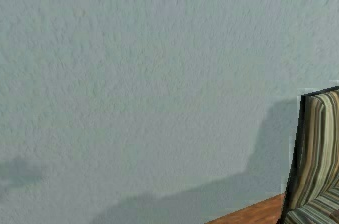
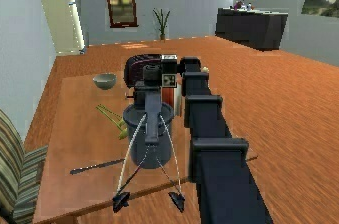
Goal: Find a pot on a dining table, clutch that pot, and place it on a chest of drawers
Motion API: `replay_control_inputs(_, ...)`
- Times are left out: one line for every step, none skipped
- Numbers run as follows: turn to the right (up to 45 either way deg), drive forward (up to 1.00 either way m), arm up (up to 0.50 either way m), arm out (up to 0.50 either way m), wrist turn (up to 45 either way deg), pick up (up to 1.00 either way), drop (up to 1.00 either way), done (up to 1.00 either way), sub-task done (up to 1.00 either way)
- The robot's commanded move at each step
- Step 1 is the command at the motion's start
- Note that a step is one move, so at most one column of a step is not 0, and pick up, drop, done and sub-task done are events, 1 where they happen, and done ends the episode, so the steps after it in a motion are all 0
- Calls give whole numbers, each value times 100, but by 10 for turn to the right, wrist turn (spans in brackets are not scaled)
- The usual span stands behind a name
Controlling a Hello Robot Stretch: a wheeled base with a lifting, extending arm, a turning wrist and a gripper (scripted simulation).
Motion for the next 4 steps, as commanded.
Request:
replay_control_inputs(0,0,0,0,450,0,0,0,0)
replay_control_inputs(0,0,0,0,450,0,0,0,0)
replay_control_inputs(0,0,0,0,450,0,0,0,0)
replay_control_inputs(0,0,0,0,300,0,0,0,0)
